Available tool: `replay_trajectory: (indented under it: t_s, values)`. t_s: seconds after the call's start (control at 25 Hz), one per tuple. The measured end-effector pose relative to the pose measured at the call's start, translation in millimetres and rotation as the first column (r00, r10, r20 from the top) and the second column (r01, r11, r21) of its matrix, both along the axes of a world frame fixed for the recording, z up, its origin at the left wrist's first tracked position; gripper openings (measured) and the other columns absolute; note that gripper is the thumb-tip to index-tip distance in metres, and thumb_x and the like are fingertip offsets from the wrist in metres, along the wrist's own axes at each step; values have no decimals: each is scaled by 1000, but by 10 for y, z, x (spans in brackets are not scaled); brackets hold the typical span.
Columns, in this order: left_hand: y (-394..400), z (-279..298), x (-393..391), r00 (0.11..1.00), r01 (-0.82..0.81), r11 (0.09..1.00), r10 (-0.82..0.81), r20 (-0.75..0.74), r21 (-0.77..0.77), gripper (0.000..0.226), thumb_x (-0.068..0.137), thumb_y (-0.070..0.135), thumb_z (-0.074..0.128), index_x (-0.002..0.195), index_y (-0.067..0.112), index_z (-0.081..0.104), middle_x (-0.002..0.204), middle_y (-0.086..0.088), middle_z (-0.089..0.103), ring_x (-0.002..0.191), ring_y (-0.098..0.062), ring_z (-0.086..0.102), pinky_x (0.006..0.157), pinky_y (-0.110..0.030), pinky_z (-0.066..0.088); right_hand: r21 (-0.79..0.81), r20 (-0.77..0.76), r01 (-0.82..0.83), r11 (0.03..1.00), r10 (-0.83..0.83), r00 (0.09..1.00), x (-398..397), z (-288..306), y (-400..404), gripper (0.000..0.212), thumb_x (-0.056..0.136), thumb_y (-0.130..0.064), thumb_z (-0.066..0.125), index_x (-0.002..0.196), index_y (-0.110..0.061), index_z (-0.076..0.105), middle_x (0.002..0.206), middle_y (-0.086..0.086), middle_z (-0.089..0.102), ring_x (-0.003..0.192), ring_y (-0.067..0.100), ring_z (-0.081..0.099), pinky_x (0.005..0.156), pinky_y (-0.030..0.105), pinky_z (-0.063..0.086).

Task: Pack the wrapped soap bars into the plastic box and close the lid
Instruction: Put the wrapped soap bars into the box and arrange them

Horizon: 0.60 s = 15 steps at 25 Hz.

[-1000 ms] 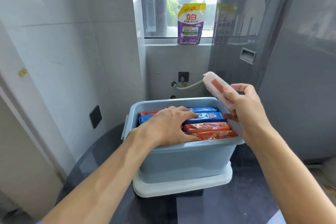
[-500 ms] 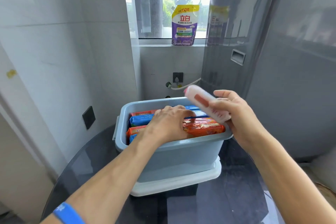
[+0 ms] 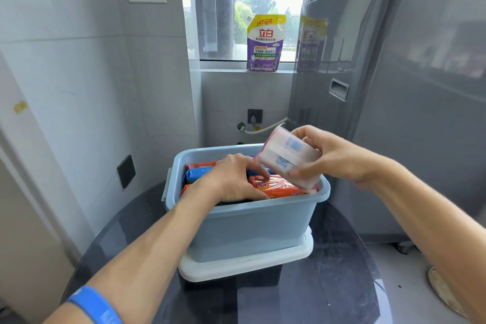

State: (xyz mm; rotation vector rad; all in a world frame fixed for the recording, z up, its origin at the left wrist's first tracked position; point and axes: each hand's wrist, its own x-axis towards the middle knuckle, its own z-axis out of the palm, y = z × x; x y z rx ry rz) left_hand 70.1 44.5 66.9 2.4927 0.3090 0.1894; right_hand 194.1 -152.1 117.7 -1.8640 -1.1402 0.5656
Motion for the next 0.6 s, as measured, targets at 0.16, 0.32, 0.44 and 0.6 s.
replay_trajectory:
  t_s: [0.16,0.32,0.44,0.6]
  values:
    - [-2,-24,31,999,-12,999,11,47,38,41,60,48,82,100,40,77,118,18,68,107,-9,61,96,-36,51,250,-286,-61,966,134,949,3,-306,15,42,75,-11,79,115,-18,67,108,7,76,98,23,72,80,30,58]
    - [40,-23,46,999,-33,998,31,37,56,38,61,48,86,97,41,77,107,18,71,98,-8,63,90,-35,54,-110,12,-190,976,192,981,146,-169,15,36,80,1,77,113,-11,70,111,5,76,106,25,70,95,34,54]
    - [33,-27,55,998,-50,997,48,36,54,39,61,47,87,98,38,78,110,13,71,101,-10,63,91,-34,54,-158,57,-163,974,174,983,181,-17,15,37,78,2,79,112,-10,70,108,4,76,105,25,70,98,38,53]
    - [26,-26,52,996,-49,998,46,72,45,38,61,52,86,97,47,76,94,16,70,81,-6,61,71,-25,50,-407,191,-130,904,224,956,132,173,193,32,73,-10,85,103,-14,74,99,1,78,99,23,71,99,41,52]
